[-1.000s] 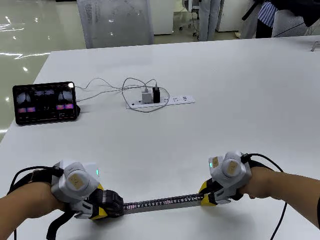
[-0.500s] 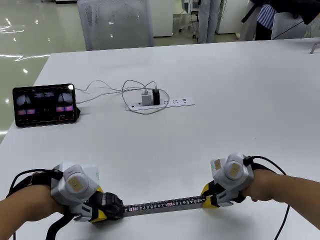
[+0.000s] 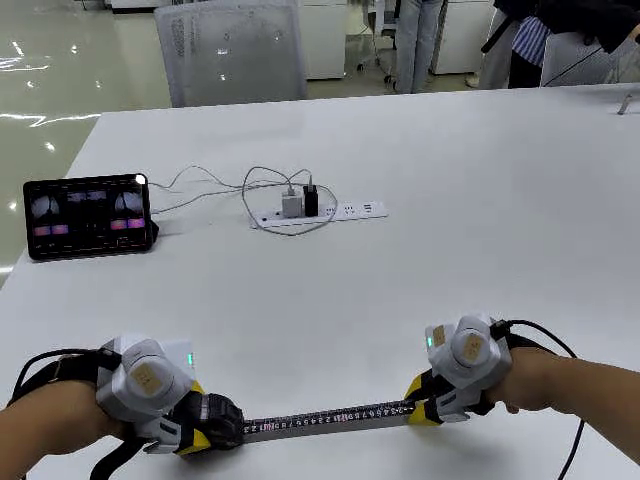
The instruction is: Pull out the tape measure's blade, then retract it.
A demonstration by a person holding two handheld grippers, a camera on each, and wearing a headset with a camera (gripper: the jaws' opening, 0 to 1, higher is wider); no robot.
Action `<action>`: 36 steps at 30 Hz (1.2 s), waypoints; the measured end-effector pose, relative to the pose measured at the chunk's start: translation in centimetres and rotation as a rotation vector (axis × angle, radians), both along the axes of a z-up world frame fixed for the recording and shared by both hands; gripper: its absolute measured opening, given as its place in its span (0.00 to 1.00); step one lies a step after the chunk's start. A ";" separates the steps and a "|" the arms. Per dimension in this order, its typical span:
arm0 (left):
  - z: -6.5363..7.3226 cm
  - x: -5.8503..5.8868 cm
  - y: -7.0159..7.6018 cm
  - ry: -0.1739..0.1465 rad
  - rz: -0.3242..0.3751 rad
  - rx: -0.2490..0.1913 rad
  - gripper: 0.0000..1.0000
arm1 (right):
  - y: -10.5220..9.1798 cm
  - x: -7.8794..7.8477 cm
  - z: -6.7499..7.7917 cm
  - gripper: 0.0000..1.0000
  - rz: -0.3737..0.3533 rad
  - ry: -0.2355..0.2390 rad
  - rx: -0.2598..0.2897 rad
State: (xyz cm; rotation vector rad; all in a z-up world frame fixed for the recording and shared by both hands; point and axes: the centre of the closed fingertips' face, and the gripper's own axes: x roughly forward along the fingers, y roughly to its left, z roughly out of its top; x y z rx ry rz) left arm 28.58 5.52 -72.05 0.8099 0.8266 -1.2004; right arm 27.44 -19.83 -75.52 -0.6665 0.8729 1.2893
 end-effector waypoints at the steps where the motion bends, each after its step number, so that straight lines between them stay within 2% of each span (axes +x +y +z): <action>1: 0.0 0.1 0.0 0.001 0.007 -0.014 0.30 | 0.1 0.1 0.0 0.10 -0.001 0.004 -0.010; 6: 0.1 0.2 0.0 -0.008 -0.010 -0.039 0.31 | 0.1 0.1 -0.1 0.11 0.018 -0.002 -0.039; 11: 0.0 0.2 -0.1 -0.009 -0.006 -0.033 0.32 | 0.1 0.1 0.0 0.11 0.022 -0.006 -0.038; 14: -0.2 0.2 0.0 -0.015 -0.008 -0.027 0.32 | 0.1 0.0 -0.1 0.12 0.043 -0.024 -0.056; 19: -0.1 0.2 0.0 -0.021 0.008 -0.019 0.33 | 0.1 0.0 -0.1 0.12 0.068 -0.029 -0.083; 21: 0.0 0.4 0.2 -0.034 0.012 -0.010 0.35 | 0.1 -0.1 0.0 0.12 0.105 -0.053 -0.101; 23: 0.3 0.4 0.4 -0.038 0.011 -0.013 0.36 | 0.0 -0.1 0.0 0.12 0.093 -0.057 -0.101; 25: 0.5 0.4 0.4 -0.033 0.018 -0.024 0.35 | 0.0 -0.1 0.0 0.12 0.111 -0.077 -0.107; 26: 0.4 0.1 0.8 0.004 0.049 -0.022 0.35 | -0.1 -0.1 0.1 0.13 0.109 -0.078 -0.109; 27: 0.4 0.1 1.0 0.016 0.060 -0.014 0.37 | -0.1 0.0 0.1 0.13 0.106 -0.080 -0.106; 29: 0.5 0.4 1.2 -0.004 0.047 -0.017 0.45 | 0.0 -0.1 0.5 0.14 0.104 -0.082 -0.097; 31: 0.8 0.2 1.2 0.021 0.056 -0.036 0.47 | 0.1 -0.1 0.8 0.16 0.102 -0.087 -0.088; 32: 0.9 0.2 1.2 0.019 0.052 -0.045 0.48 | 0.2 -0.1 1.0 0.18 0.100 -0.090 -0.087; 34: 1.3 0.2 1.1 0.015 0.062 -0.062 0.53 | 0.3 -0.1 1.4 0.27 0.073 -0.081 -0.072; 36: 1.4 0.1 1.2 0.023 0.081 -0.070 0.64 | 0.8 -0.3 2.0 0.35 0.054 -0.068 -0.029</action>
